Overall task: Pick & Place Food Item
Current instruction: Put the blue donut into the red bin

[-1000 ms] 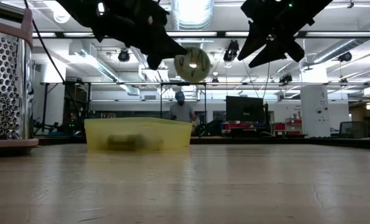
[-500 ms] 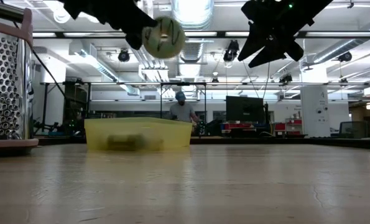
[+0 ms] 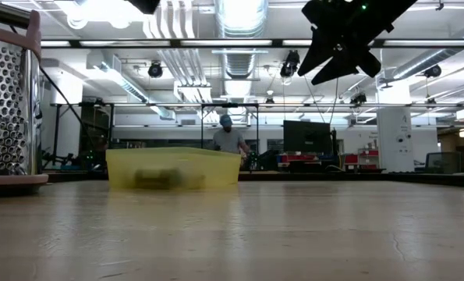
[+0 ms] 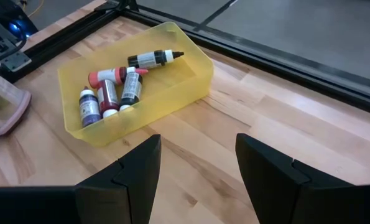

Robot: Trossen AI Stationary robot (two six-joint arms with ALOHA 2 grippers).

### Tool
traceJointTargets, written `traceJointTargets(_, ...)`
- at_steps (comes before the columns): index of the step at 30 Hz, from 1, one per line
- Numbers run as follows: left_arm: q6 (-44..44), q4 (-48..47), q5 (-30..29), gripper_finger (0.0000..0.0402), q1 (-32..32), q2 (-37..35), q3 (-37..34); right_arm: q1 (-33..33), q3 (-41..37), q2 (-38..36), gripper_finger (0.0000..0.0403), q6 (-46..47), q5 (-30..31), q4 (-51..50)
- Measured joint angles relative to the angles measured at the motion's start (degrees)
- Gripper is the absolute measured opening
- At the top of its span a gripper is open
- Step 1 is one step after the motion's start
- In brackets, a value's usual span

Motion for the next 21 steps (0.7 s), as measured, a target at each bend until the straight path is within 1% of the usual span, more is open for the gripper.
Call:
traceJointTargets(12, -2.0, 0.5, -1.0, 0.0025, -19.1, 1.0, 0.0, 0.0, 0.0, 0.0, 0.0203, 0.0, -0.1, 0.1)
traceJointTargets(16, -2.1, -1.2, -1.1, 0.0025, -22.8, 0.8, 0.0, 0.0, 0.0, 0.0, 0.0203, 0.0, -0.1, 0.1)
traceJointTargets(19, -3.4, -5.6, -1.1, 0.0025, -24.6, 0.5, 0.0, 0.0, 0.0, 0.0, 0.0203, 0.0, -0.1, 0.1)
traceJointTargets(21, -6.4, -9.6, -1.1, 0.0025, -25.5, 0.4, 0.0, 0.0, 0.0, 0.0, 0.0203, 0.0, -0.1, 0.1)
